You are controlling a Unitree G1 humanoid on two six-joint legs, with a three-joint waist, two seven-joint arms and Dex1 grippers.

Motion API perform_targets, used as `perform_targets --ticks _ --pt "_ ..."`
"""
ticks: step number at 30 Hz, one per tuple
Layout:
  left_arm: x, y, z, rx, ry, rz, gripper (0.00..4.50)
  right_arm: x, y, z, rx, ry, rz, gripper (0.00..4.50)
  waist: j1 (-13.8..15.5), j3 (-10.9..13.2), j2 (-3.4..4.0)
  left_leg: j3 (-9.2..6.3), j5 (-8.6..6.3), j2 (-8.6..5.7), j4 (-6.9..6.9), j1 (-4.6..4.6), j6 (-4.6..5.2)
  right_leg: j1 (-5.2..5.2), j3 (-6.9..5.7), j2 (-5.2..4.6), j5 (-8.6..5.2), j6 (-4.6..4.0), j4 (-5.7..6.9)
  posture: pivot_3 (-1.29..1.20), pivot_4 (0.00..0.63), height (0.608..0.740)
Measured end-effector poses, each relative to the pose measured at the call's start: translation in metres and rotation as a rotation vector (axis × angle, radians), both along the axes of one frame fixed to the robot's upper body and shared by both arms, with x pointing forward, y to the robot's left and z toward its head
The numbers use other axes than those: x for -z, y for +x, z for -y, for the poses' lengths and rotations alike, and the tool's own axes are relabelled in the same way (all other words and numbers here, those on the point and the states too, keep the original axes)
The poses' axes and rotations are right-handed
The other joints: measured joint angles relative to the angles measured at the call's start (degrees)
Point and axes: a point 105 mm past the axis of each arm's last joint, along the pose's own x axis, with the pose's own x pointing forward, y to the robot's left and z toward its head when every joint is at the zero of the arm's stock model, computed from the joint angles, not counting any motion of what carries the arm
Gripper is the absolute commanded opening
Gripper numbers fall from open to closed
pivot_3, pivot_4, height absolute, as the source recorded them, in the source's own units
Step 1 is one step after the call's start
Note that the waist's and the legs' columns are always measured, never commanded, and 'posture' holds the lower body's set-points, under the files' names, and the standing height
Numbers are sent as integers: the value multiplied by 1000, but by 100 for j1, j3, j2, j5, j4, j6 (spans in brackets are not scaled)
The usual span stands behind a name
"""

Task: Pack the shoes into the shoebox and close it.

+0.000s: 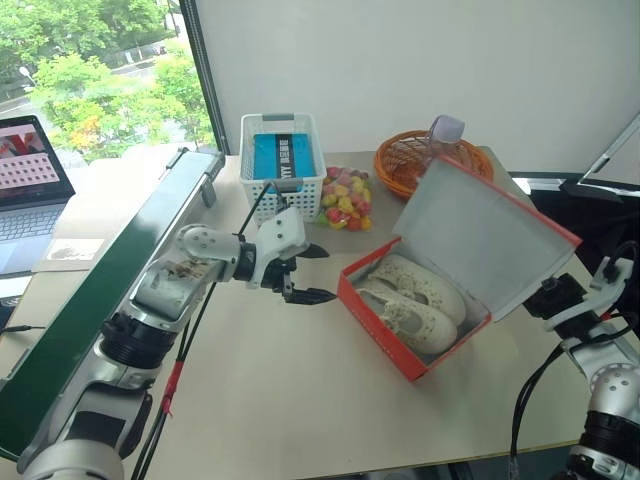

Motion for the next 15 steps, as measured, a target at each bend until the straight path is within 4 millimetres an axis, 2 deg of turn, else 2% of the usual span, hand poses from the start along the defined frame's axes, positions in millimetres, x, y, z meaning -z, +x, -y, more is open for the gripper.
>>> perform_targets --ticks 4,7,15 --pt "1 4 -1 -11 1 5 4195 -14 -12 -34 -171 -77 -12 33 -4 0 0 0 0 1 0 1 0 0 0 0 -5 -9 1 0 150 740" --pt "1 4 0 -9 -1 6 4195 -18 -15 -51 -242 -113 -21 33 13 0 -1 -1 0 1 0 0 0 0 -1 0 -8 -14 -1 0 150 740" --pt "-4 2 -1 -23 -8 34 4195 -25 -5 -88 -411 -266 -73 33 16 1 -2 -2 0 1 0 -3 0 -4 -2 0 -10 -17 -2 0 150 740"
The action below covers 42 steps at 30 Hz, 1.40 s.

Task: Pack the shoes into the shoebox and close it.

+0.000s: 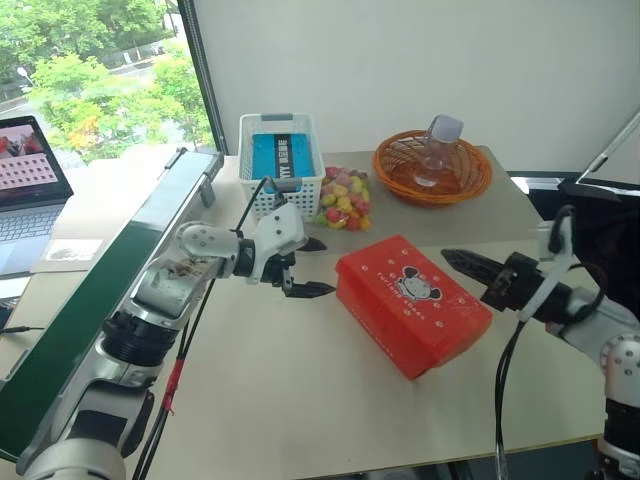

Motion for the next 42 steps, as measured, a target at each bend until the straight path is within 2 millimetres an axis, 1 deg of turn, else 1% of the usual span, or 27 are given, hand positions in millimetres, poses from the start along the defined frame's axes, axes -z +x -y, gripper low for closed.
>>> perform_targets --ticks 3,5,7,8,10,12,13,14,15,18,20,22,23,25,26,27,28,29,32,35,36,37,38,39,42 --pt "2 -1 -3 -19 2 2 4195 5 6 -24 -99 -59 -39 33 -12 0 0 2 0 0 0 -1 0 -1 2 0 1 2 -1 0 150 740" --pt "4 -2 -5 -31 3 -5 4195 19 5 -42 -174 -119 -87 33 -6 1 -1 -1 0 0 0 -4 0 -3 -3 0 2 3 0 0 150 740" --pt "4 -3 -5 -37 3 -3 4195 32 4 -51 -219 -157 -139 33 20 1 -1 -2 0 0 0 -11 0 -6 -4 0 2 4 0 0 150 740" --pt "3 -3 -6 -44 4 2 4195 44 5 -54 -233 -198 -172 33 43 1 -2 -3 0 -1 2 -16 0 -8 -6 -1 4 8 -1 0 150 740" --pt "3 -2 -8 -58 6 0 4195 59 7 -53 -232 -254 -215 33 79 1 -2 -2 0 -3 4 -21 0 -11 -6 -2 3 7 -5 0 150 740" --pt "4 -1 -10 -72 8 -3 4195 82 10 -50 -239 -342 -246 33 104 -1 -5 -1 0 -2 4 -18 0 -8 -7 -1 3 9 -7 0 150 740" --pt "6 -2 -11 -75 9 -6 4195 87 11 -51 -251 -364 -238 33 114 -2 -6 -1 0 -2 4 -16 0 -6 -7 -1 3 8 -7 0 150 740" --pt "8 -2 -12 -81 12 -13 4195 92 11 -52 -265 -383 -228 33 122 -8 -14 -1 0 -2 4 -2 0 5 -7 -1 2 7 -7 0 150 740" --pt "8 -2 -12 -82 12 -14 4195 95 12 -52 -275 -400 -211 33 121 -25 -41 0 0 2 3 13 0 16 -8 2 -3 -2 -5 0 150 740" --pt "7 -3 -12 -80 11 -7 4195 102 16 -50 -277 -429 -184 33 124 -53 -84 0 -2 6 4 57 -3 36 -9 1 -6 -17 -6 0 150 740" --pt "7 -2 -12 -84 12 -5 4195 108 18 -48 -271 -460 -169 33 130 -76 -107 2 -29 7 2 90 -48 57 -9 -4 -8 -20 -15 0 150 740" --pt "7 -2 -12 -87 12 -5 4195 116 21 -47 -265 -485 -155 33 133 -102 -135 -4 -37 16 0 145 -61 107 -12 -10 -12 -27 -34 0 150 740" --pt "7 -2 -12 -86 12 -3 4195 118 21 -47 -262 -487 -155 33 132 -117 -135 -11 -38 19 -4 151 -63 113 -12 -12 -13 -28 -47 0 150 740" --pt "6 -3 -12 -84 12 0 4195 120 23 -45 -252 -500 -154 33 137 -148 -128 -39 -39 38 -16 145 -64 122 -15 -14 -13 -29 -101 0 150 740" --pt "6 -3 -12 -84 12 1 4195 120 23 -44 -246 -503 -152 33 142 -150 -128 -38 -39 36 -16 141 -63 122 -15 -24 -13 -29 -109 0 150 740" --pt "6 -3 -12 -84 12 1 4195 120 23 -43 -242 -501 -153 33 144 -151 -130 -37 -39 32 -16 138 -61 121 -15 -37 -13 -29 -109 0 150 740" --pt "7 -3 -12 -85 12 -1 4195 119 23 -41 -234 -496 -153 33 146 -155 -136 -28 -42 21 -16 137 -56 118 -28 -76 -13 -29 -108 0 150 740" --pt "7 -4 -12 -85 13 0 4195 116 23 -40 -224 -487 -151 33 154 -156 -137 -18 -45 15 -16 134 -51 116 -38 -101 -13 -29 -108 0 150 740" --pt "8 -5 -12 -84 14 -1 4195 105 20 -38 -205 -445 -156 33 166 -142 -114 5 -47 10 -16 102 -40 90 -39 -119 -12 -30 -107 0 150 740" --pt "9 -5 -12 -90 13 -6 4195 97 14 -40 -218 -427 -172 33 175 -138 -108 19 -46 8 -16 66 -37 65 -42 -115 0 -31 -82 0 150 740" --pt "10 -5 -12 -92 12 -8 4195 94 12 -41 -224 -423 -177 33 173 -138 -107 24 -44 4 -17 38 -33 34 -43 -107 22 -23 -78 0 150 740" --pt "10 -4 -11 -95 10 -11 4195 89 9 -42 -232 -417 -180 33 175 -137 -105 36 -17 0 -17 0 13 -1 -43 -95 43 -38 -71 0 150 740" --pt "11 -4 -10 -95 5 -13 4195 86 7 -42 -238 -411 -184 33 177 -133 -100 44 -18 1 -18 -18 13 -11 -52 -82 39 -31 -71 0 150 740" --pt "11 -4 -9 -94 1 -14 4195 83 5 -43 -243 -408 -186 33 183 -131 -97 41 -24 4 -18 -28 15 -22 -62 -75 43 -6 -64 0 150 740" --pt "16 -6 -9 -99 -6 -32 4195 71 1 -40 -232 -395 -181 33 187 -111 -68 36 -43 6 -18 -41 30 -30 -66 -65 31 -3 -59 0 150 740"
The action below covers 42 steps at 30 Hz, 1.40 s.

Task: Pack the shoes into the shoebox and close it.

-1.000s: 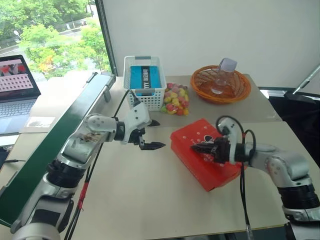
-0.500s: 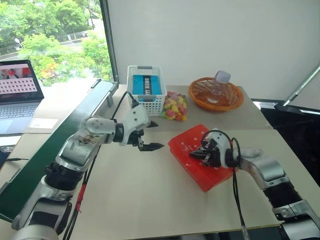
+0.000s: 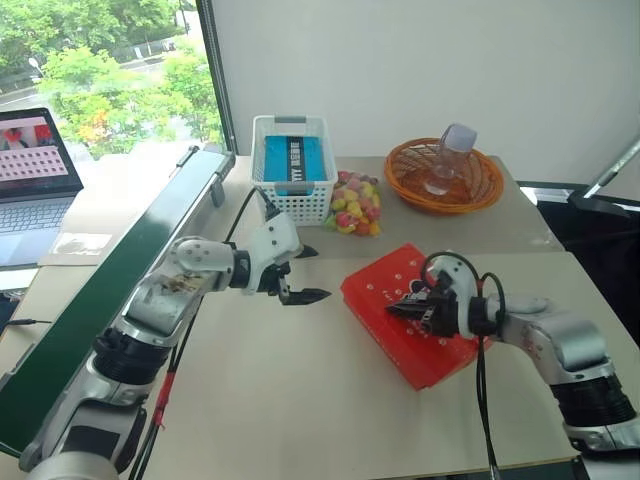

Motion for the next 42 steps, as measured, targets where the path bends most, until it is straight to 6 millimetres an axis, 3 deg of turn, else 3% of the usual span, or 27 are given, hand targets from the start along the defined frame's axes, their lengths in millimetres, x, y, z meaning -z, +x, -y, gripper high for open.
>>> perform_targets --ticks 8,15,20,24,26,30,34,39,42 --pt "10 -2 2 -17 -24 -33 4195 -35 -9 16 49 29 61 33 21 55 27 0 -3 -8 16 -5 5 10 -1 -8 1 11 -10 0 150 740" --pt "26 -7 -7 -112 -94 -73 4195 -36 -37 59 206 -10 53 33 71 58 26 1 -4 -14 21 -5 5 19 -1 -19 4 18 -22 0 150 740" --pt "52 -15 -18 -223 -158 -117 4195 -37 -56 98 383 -55 103 33 82 58 26 0 -3 -13 23 -3 5 20 -1 -18 7 21 -19 0 150 740" --pt "54 -13 -19 -280 -213 -74 4500 -43 -57 118 520 -21 222 1069 92 58 25 0 1 -12 34 2 9 27 -1 -17 -13 23 -24 0 150 740" --pt "57 -15 -20 -298 -232 -71 4500 -43 -57 141 650 -1 287 1849 88 58 26 5 1 -15 37 9 9 32 0 -25 -8 26 -24 0 150 740" --pt "58 -11 -28 -366 -283 -52 4500 -35 -60 186 865 -61 404 3252 83 58 30 12 1 -15 39 9 9 29 1 -28 -7 25 -25 0 150 740" --pt "55 -5 -35 -427 -332 -1 4500 -17 -67 205 946 -127 458 4467 73 54 39 11 2 -13 32 9 12 30 1 -23 -3 11 -25 0 150 740" --pt "76 -19 -44 -473 -324 -16 4500 33 -71 205 971 -173 401 4467 -20 47 57 15 2 -13 26 12 12 29 5 -27 1 -3 -25 0 150 740" --pt "105 -23 -56 -606 -286 -22 4500 73 -69 207 1041 -228 360 4467 -57 45 62 20 0 -15 25 35 8 38 12 -33 -5 11 -25 0 150 740"
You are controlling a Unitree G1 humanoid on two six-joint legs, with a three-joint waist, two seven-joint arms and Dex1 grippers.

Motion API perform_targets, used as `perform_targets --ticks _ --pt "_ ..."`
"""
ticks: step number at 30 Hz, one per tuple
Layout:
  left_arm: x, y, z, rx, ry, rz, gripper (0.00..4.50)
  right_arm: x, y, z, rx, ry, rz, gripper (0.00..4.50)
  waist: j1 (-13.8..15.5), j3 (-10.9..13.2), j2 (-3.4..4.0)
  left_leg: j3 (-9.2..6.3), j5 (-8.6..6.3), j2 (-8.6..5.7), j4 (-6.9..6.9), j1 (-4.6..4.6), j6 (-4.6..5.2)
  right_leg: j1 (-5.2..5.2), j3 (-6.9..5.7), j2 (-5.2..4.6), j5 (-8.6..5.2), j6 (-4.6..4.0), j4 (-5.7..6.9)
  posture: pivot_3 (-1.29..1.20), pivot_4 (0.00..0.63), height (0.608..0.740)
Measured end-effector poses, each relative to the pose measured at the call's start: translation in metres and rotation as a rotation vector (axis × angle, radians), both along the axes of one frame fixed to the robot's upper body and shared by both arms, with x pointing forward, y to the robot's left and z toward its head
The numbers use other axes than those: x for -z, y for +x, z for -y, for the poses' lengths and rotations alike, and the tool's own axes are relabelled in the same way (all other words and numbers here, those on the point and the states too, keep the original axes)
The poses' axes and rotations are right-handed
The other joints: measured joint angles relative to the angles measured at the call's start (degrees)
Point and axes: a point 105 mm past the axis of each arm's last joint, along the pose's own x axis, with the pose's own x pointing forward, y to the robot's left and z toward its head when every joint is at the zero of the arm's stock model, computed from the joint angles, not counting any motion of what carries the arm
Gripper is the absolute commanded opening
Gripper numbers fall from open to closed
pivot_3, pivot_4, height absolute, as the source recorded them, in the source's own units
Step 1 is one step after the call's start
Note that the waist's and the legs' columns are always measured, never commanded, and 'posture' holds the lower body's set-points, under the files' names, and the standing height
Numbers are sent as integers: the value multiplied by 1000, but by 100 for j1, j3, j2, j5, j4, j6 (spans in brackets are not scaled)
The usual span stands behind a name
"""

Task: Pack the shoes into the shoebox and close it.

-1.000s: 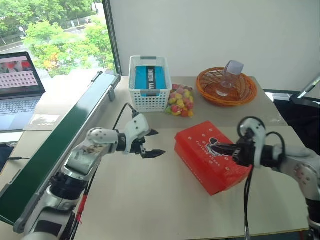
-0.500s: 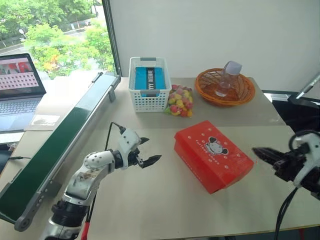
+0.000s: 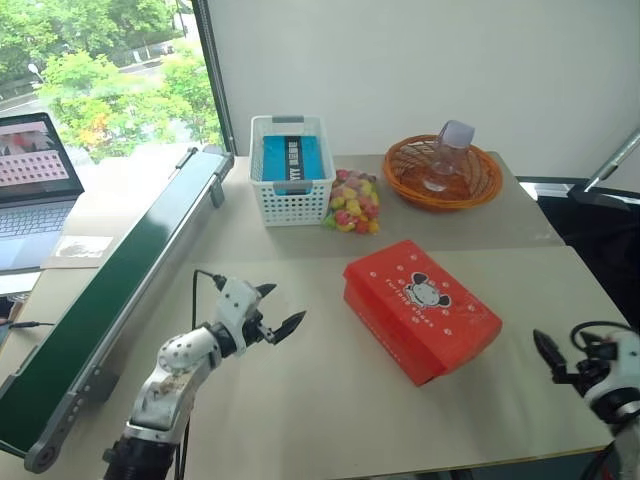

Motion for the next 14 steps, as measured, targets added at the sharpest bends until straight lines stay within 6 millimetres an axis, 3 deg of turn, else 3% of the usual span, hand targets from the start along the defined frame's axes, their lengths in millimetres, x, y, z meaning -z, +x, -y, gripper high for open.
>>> perform_targets --ticks 2,7,11,14 --pt "20 -3 -12 -94 50 -21 4500 22 -3 -1 55 -6 -21 4467 1 2 14 0 -23 2 -2 8 -39 -1 4 0 -1 4 6 0 150 740" --pt "36 -5 -30 -229 168 57 4500 28 3 -15 76 15 63 4467 -1 -4 33 1 -26 4 -5 16 -43 1 11 1 -1 4 8 0 150 740" --pt "43 -4 -31 -310 157 79 4500 39 6 -36 47 79 74 4467 3 -6 37 1 -26 11 -5 13 -43 -2 13 -3 -1 4 9 0 150 740" --pt "41 -3 -28 -348 137 116 4500 38 7 -38 60 79 91 4467 10 -8 40 4 -26 11 -5 12 -43 -2 15 -4 -1 4 7 0 150 740"
